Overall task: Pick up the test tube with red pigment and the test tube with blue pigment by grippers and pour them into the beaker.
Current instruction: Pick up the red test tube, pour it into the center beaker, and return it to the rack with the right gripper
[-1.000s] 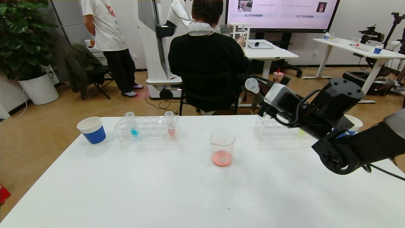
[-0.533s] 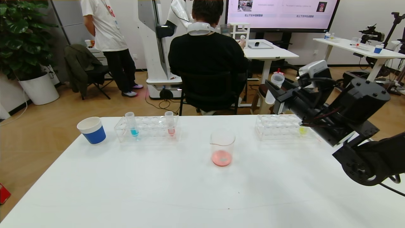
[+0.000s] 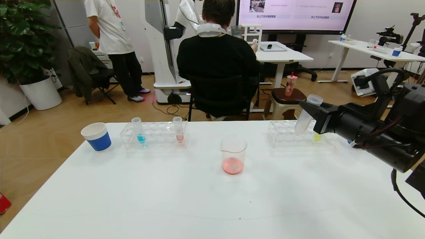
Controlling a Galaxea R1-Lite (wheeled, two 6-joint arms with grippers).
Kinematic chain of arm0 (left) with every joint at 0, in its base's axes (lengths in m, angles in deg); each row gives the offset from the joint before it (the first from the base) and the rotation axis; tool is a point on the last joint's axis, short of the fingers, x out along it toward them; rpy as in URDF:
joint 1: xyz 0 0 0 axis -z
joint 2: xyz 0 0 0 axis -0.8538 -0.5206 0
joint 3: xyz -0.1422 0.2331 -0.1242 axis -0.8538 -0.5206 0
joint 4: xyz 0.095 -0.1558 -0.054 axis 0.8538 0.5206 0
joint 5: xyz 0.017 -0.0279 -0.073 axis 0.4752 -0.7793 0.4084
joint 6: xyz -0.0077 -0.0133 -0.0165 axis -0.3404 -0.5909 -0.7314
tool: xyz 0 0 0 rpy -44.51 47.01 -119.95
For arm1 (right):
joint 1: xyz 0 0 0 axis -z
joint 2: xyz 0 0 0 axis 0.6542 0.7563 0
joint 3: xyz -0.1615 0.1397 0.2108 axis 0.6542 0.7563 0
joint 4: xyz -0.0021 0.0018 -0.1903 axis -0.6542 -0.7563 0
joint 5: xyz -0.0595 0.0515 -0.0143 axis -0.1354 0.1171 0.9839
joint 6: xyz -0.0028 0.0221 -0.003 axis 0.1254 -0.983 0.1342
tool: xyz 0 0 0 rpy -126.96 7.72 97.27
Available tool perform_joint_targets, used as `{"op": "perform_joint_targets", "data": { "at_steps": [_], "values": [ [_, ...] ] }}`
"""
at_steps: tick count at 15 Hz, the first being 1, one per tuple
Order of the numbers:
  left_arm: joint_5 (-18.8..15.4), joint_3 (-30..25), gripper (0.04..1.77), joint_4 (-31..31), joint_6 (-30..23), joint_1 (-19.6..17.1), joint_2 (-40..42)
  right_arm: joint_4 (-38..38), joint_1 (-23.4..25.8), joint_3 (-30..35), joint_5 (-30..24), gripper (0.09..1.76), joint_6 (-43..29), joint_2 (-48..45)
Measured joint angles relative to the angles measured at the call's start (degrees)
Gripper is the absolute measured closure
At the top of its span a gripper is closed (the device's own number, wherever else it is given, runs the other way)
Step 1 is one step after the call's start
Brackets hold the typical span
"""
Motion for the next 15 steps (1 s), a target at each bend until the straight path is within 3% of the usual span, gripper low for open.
{"op": "perform_joint_targets", "data": {
  "at_steps": [3,6,10,15],
  "values": [
    [0.02,0.0,0.04,0.0,0.0,0.0,0.0,-0.06,3.56,0.57,-0.13,1.33,0.35,-1.41],
    [-0.01,0.0,0.04,0.0,0.0,0.0,0.0,-1.46,12.13,-1.08,-0.27,1.33,2.67,-1.33],
    [0.02,0.0,0.04,0.0,0.0,0.02,0.0,-6.97,26.88,-10.31,-0.35,1.33,3.74,2.86],
    [0.0,0.0,0.04,0.0,0.01,0.0,0.0,-8.35,37.56,-21.57,-0.72,1.33,3.89,13.78]
  ]
}}
